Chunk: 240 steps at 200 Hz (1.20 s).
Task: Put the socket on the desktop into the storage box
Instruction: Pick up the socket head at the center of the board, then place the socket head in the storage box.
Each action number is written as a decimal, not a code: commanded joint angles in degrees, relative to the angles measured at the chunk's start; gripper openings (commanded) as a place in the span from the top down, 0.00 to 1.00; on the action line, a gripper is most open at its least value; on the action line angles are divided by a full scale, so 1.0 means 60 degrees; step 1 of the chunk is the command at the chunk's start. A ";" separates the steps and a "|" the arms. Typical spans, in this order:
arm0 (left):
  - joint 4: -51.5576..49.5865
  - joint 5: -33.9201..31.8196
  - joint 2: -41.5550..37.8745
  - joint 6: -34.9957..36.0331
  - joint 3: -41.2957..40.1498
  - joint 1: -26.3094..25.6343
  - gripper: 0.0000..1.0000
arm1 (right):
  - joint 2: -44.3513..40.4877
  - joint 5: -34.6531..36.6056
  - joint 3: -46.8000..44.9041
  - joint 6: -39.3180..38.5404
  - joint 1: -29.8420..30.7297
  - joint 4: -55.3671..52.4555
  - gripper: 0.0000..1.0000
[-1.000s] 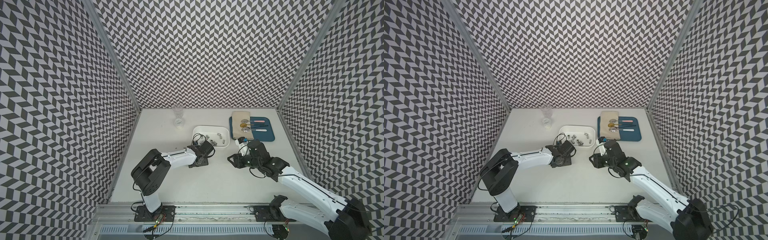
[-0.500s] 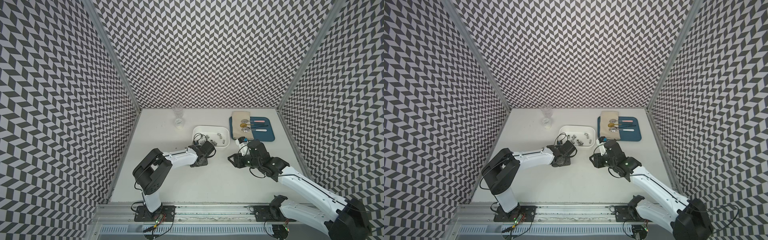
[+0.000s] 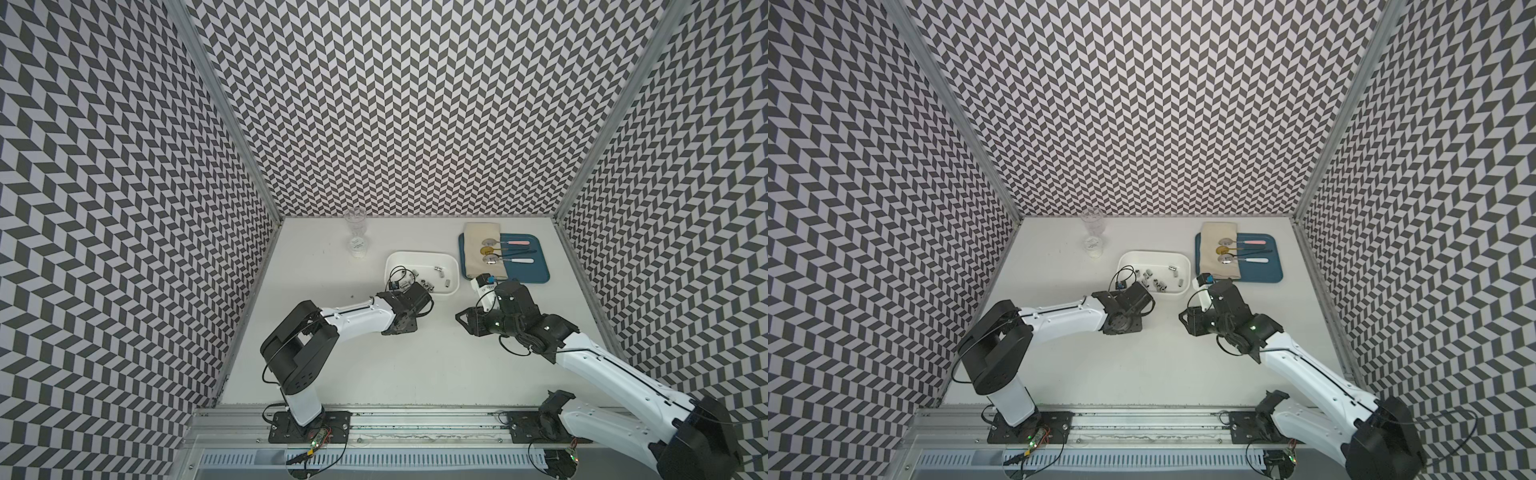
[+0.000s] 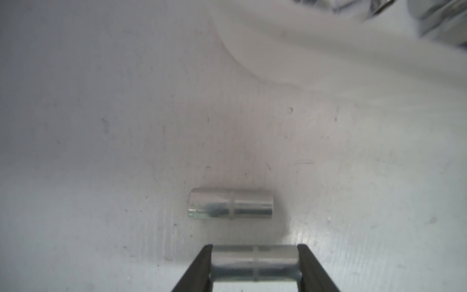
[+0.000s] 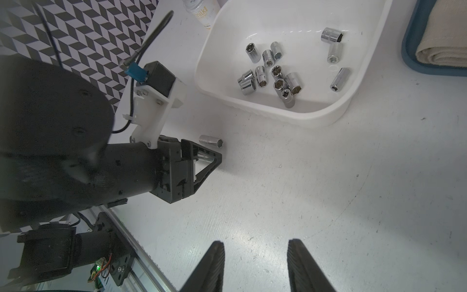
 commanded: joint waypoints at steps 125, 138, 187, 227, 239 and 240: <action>-0.0332 0.1304 0.0982 0.2043 0.3900 0.1015 0.57 | -0.1348 -0.0277 -0.0744 0.0653 0.0094 -0.0146 0.55; -0.0358 0.1435 0.1405 0.2190 0.4365 0.1141 0.57 | -0.1403 -0.0287 -0.0809 0.0749 0.0143 -0.0133 0.55; -0.0668 0.1676 0.2978 0.2599 0.6014 0.1427 0.56 | -0.1582 -0.0186 -0.1033 0.1056 0.0394 -0.0088 0.55; -0.0731 0.1776 0.3894 0.2795 0.6849 0.1527 0.56 | -0.1698 -0.0131 -0.1175 0.1167 0.0483 -0.0103 0.55; -0.0835 0.1794 0.4194 0.2866 0.7145 0.1544 0.56 | -0.1705 -0.0131 -0.1192 0.1189 0.0511 -0.0117 0.55; -0.0842 0.1786 0.4218 0.2870 0.7174 0.1545 0.56 | -0.1712 -0.0131 -0.1189 0.1193 0.0511 -0.0117 0.56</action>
